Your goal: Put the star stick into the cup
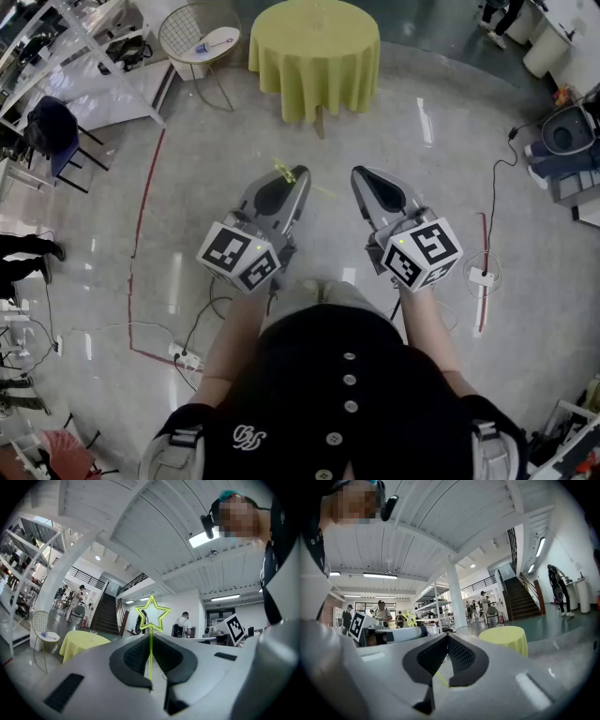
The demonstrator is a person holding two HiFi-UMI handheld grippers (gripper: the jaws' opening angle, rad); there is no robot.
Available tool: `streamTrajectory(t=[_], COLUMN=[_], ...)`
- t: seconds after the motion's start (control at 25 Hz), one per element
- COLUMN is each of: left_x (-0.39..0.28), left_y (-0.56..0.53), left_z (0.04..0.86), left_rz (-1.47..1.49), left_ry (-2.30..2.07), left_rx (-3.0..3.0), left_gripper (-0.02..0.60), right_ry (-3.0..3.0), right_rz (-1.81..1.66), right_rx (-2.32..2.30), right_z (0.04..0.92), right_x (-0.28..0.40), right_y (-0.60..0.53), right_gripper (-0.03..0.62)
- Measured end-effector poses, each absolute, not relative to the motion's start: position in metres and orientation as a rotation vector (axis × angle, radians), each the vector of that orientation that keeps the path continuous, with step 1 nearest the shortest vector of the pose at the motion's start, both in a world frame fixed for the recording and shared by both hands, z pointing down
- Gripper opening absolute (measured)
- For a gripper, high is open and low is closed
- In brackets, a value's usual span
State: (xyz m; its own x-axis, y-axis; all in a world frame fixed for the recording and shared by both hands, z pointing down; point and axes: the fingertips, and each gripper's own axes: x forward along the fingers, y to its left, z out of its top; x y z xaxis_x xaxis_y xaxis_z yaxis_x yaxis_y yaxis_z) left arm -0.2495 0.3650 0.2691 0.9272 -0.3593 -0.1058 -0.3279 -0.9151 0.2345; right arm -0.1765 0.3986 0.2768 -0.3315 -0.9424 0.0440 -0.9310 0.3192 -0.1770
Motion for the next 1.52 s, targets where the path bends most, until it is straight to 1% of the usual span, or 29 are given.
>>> streamTrajectory(t=[0.68,0.96,1.12,1.28,1.52], left_x=[-0.245,-0.230,-0.219,-0.210,-0.193], left_y=[0.365,0.367,0.367,0.372,0.376], left_z=[0.265,0.265,0.258,0.264,0.273], left_rz=[-0.216,-0.226,-0.227,-0.289,-0.240], left_ry=[-0.535,-0.544,-0.556,-0.593,-0.617], left_rx=[2.870,2.857,2.872,2.815,2.799], left_gripper=[0.023,0.023,0.023,0.023,0.023], right_ry=[2.458,2.537,2.493,2.453,2.461], right_rz=[-0.250,-0.208,-0.185,-0.219,-0.267], right_rx=[-1.796,-1.775,-1.793,-1.791,-1.781], right_z=[0.281,0.283,0.274,0.276,0.287], right_x=[-0.167,-0.164,-0.146,-0.131,-0.118], right_y=[0.392,0.394,0.392,0.400,0.403], right_gripper=[0.003,0.003,0.003,0.003,0.003])
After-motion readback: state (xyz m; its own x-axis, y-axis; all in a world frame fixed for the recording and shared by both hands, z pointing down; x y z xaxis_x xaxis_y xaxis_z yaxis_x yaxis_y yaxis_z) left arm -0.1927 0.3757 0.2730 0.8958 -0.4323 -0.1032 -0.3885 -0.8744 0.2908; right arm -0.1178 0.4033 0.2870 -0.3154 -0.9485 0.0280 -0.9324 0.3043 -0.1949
